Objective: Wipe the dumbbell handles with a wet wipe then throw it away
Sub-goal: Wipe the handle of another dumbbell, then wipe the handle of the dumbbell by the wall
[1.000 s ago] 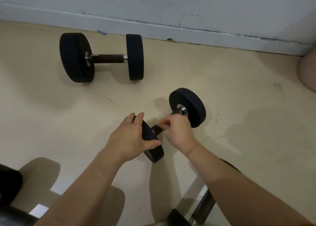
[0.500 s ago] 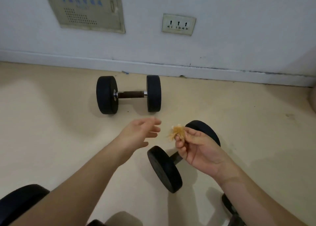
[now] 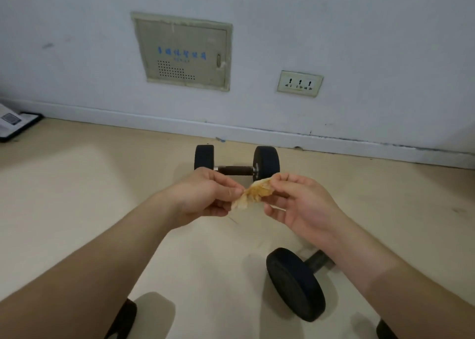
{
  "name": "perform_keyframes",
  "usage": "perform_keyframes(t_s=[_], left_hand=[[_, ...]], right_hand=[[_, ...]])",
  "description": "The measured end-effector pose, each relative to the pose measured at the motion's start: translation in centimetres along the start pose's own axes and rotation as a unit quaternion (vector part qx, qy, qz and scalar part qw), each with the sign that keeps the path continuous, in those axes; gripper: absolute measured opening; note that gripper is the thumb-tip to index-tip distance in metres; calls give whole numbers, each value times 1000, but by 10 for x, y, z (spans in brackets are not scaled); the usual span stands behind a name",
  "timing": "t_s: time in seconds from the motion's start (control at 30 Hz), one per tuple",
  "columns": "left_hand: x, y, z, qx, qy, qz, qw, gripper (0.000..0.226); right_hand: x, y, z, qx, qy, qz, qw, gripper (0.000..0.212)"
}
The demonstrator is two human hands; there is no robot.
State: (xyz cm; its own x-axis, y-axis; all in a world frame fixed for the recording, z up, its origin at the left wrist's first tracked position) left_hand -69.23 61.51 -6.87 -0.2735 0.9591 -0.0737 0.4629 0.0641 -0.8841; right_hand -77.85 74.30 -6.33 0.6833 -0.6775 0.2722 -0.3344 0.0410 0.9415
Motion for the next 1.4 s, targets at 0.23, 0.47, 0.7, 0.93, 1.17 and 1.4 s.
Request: perform_keyframes(t_s=[0.23,0.47,0.7,0.93,1.17,1.4], left_hand=[[-12,-10,14,24,37,-148,988,32],[-8,7,46,47,17,-149,988,6],[-61,36,100,42,-210,212,953,29],[-102,45,170,42,-250,576,777,74],[-91,86,159,61,-245,596,762,97],[-107,54,151,79,-338,435,831,71]], right_hand=[[44,28,32,-76,-63,-206,973,5],[34,4,33,37,4,-199,979,23],[-8,-6,70,43,-13,-425,904,6],[-19,-56,125,28,-74,-368,926,11],[-93,-84,124,-4,-313,-220,924,15],[-137,-77,152,93,-257,-456,847,71]])
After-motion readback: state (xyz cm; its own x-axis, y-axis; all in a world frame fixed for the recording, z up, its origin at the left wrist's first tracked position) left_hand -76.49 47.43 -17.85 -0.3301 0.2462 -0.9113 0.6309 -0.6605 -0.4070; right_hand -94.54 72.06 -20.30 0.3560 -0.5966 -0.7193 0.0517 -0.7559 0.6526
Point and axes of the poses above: each hand's wrist, its own z-axis towards the middle knuckle, its own x-axis out of the palm, y = z × x, the point moved 8 cm from there along z, towards the middle knuckle, and after that the axes turned 7 degrees about -x, right-handed, at the moved point
